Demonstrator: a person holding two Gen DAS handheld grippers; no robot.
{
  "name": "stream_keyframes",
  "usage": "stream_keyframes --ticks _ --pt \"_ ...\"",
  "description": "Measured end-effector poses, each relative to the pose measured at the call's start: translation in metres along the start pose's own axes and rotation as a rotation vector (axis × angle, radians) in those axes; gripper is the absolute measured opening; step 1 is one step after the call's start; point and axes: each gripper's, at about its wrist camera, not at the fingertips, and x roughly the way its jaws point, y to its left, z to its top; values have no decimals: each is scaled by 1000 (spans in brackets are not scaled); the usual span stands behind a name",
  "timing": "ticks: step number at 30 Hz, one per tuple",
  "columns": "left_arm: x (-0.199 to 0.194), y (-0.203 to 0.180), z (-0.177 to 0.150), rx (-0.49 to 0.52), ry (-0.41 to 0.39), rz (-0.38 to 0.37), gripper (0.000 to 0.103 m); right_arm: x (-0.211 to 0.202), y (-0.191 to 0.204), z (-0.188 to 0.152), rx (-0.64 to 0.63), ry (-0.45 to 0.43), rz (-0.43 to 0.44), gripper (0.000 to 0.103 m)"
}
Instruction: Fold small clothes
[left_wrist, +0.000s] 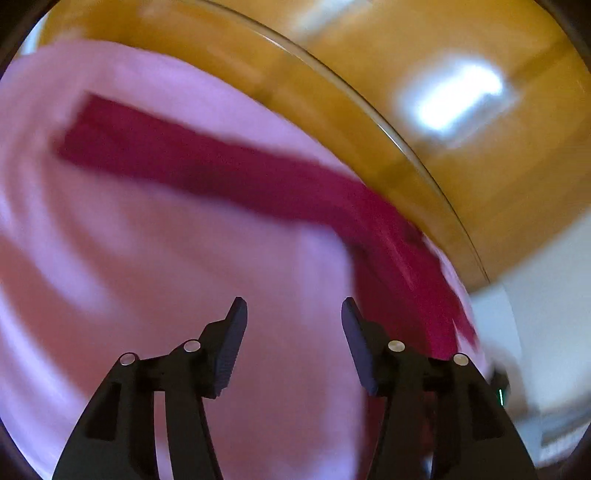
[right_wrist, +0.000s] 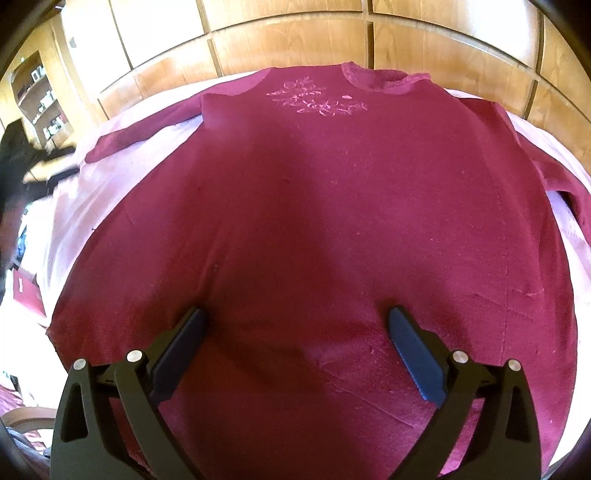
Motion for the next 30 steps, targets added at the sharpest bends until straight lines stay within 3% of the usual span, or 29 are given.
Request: stream_keyframes --ticks 1,5,7,9,11,12,13,19,24,26,30 --pt "7 -14 -17 28 47 -47 52 -1 0 0 1 -3 3 99" --pt "30 -58 -70 130 181 -121 52 -7 -3 2 5 -3 28 99" --pt "45 -73 -88 163 235 -136 52 -13 -7 4 16 -9 49 98" --pt "58 -84 -105 197 268 -95 50 -21 -13 6 36 -30 53 98" --pt "63 -88 -112 220 248 -69 27 -27 -23 6 48 -50 40 98" --pt "62 -89 -113 214 242 -61 10 -29 -28 6 55 -53 34 98" --pt "59 -88 -113 203 227 -56 6 -30 -33 5 65 -52 31 98" --pt "29 -89 -129 184 168 -46 5 -33 -48 -25 5 3 42 94" --pt "44 -78 -130 87 242 45 9 -34 -48 -42 -33 -35 17 95" --pt "38 -83 -119 95 207 75 15 -35 -49 -40 -42 -25 27 95" --pt "31 -105 -93 178 99 108 15 -46 -65 -36 -6 8 108 90"
